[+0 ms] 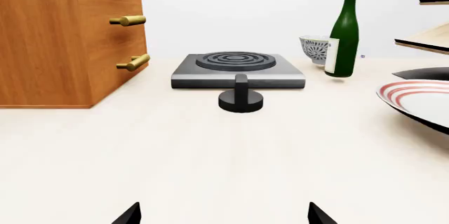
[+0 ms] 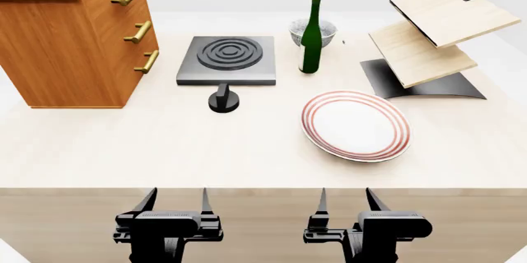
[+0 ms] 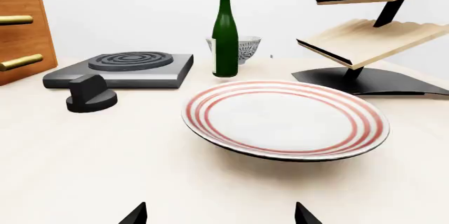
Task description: Turn on the stove.
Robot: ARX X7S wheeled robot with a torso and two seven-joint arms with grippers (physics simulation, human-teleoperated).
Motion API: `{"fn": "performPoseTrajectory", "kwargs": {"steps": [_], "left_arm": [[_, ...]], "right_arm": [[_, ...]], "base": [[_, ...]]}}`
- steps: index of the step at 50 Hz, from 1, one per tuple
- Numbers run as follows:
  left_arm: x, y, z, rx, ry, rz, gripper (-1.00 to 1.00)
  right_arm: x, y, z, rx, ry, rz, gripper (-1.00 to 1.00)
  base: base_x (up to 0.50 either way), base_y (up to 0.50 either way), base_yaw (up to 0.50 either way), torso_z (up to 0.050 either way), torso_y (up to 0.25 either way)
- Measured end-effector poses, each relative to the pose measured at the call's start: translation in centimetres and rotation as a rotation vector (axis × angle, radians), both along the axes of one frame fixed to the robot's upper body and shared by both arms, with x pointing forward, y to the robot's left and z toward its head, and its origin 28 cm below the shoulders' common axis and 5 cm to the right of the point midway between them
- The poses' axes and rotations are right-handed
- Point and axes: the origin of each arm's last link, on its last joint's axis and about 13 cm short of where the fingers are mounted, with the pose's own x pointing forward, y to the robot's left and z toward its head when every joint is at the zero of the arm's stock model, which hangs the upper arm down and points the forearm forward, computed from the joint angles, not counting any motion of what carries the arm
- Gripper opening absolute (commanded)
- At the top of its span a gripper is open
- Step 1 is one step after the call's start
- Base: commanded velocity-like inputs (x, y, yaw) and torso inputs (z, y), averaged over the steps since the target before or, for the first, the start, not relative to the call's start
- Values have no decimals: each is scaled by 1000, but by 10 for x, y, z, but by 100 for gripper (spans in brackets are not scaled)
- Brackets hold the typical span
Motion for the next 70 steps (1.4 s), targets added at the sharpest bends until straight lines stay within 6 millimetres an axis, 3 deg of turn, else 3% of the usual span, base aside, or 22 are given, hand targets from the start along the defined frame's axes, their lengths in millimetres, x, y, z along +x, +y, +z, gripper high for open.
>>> {"fn": "performPoseTrajectory", "kwargs": {"steps": [14,19,22,26,29,38,51,70], "left_arm": [[5,1,-3,-45,69,-1,100],[7,4,7,-56,75,2,100],[10,7,28,-72,67,2,100],[13,15,68,-121,39,7,100],[12,18,87,-137,26,-3,100],[3,20,118,-141,5,-35,100],[-5,20,130,-130,-5,-55,100],[-8,20,132,-127,-9,-66,100]], "right_arm": [[2,-2,0,25,3,-21,100],[3,-4,7,20,4,-32,100],[5,-6,26,38,-5,-39,100],[8,-10,70,73,-39,-43,100],[5,-11,93,83,-49,-32,100],[-9,-10,126,80,-64,2,100],[-22,-9,140,124,-99,62,100],[-27,-9,143,145,-116,77,100]], "base": [[0,0,0,0,0],[0,0,0,0,0],[0,0,0,0,0],[0,0,0,0,0],[0,0,0,0,0],[0,0,0,0,0],[407,0,0,0,0],[500,0,0,0,0]]}}
